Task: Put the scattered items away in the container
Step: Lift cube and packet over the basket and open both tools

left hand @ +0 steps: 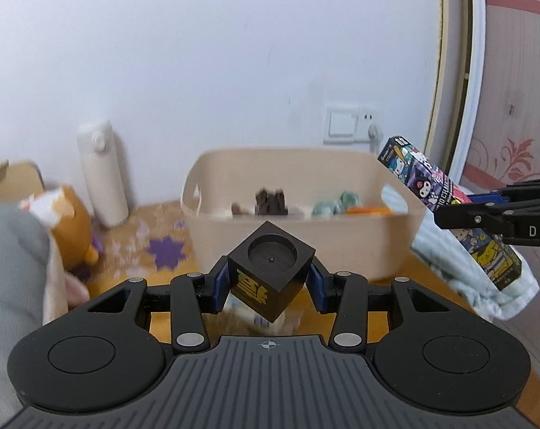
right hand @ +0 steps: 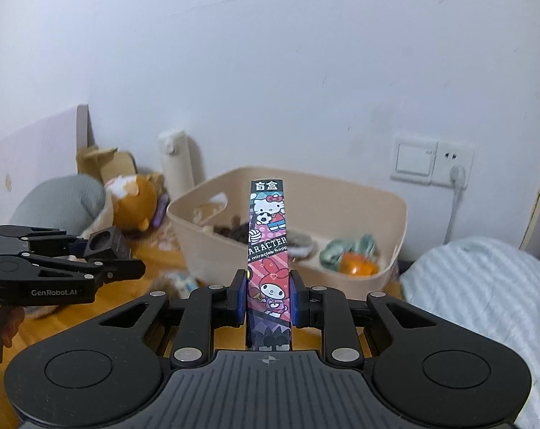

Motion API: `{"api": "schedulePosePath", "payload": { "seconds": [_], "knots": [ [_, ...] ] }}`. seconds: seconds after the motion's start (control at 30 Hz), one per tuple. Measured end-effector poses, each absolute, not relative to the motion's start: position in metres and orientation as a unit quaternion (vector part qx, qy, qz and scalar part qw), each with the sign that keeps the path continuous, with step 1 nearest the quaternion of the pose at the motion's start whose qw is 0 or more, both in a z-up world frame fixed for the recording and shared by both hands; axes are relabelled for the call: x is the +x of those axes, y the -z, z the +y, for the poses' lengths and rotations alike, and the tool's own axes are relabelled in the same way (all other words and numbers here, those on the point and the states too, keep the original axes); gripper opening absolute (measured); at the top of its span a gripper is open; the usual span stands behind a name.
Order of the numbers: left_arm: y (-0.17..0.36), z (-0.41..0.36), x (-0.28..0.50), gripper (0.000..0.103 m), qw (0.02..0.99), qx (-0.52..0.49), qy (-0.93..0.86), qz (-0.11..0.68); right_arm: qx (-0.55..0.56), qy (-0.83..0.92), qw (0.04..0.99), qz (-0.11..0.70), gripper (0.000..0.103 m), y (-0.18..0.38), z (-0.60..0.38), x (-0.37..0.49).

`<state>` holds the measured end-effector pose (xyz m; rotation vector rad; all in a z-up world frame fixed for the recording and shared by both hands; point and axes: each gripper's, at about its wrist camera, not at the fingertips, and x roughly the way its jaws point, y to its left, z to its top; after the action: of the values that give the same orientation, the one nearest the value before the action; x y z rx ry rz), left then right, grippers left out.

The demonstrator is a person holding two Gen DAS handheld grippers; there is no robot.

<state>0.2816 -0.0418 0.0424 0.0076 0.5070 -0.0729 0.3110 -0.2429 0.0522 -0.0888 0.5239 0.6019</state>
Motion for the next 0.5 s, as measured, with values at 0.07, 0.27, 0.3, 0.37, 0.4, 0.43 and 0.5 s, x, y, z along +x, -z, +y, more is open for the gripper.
{"api": "schedulePosePath", "payload": {
  "seconds": [0.07,0.27,0.3,0.37,0.4,0.43,0.5],
  "knots": [
    [-0.051,-0.045,0.290,0.045,0.969,0.007,0.038,0.243,-0.042,-0.289,0.923,0.250,0.021,-0.058,-0.244,0.316],
    [-0.073,-0.054,0.318,0.045,0.975,0.013,0.034,0.218,-0.056,-0.274,0.932,0.231,0.021,-0.073,-0.239,0.330],
    [-0.075,-0.055,0.324,0.045,0.976,0.010,0.032,0.215,-0.060,-0.271,0.933,0.228,0.021,-0.076,-0.237,0.334],
    [-0.078,-0.056,0.334,0.045,0.978,0.009,0.026,0.209,-0.061,-0.269,0.935,0.224,0.021,-0.079,-0.234,0.339],
    [-0.079,-0.057,0.340,0.045,0.979,0.010,0.021,0.205,-0.060,-0.269,0.936,0.221,0.021,-0.081,-0.233,0.343],
    [-0.080,-0.058,0.345,0.045,0.979,0.011,0.016,0.201,-0.060,-0.267,0.937,0.219,0.021,-0.083,-0.231,0.346],
    [-0.080,-0.058,0.357,0.045,0.980,0.008,0.008,0.197,-0.059,-0.262,0.939,0.213,0.021,-0.087,-0.228,0.355]
  ]
}}
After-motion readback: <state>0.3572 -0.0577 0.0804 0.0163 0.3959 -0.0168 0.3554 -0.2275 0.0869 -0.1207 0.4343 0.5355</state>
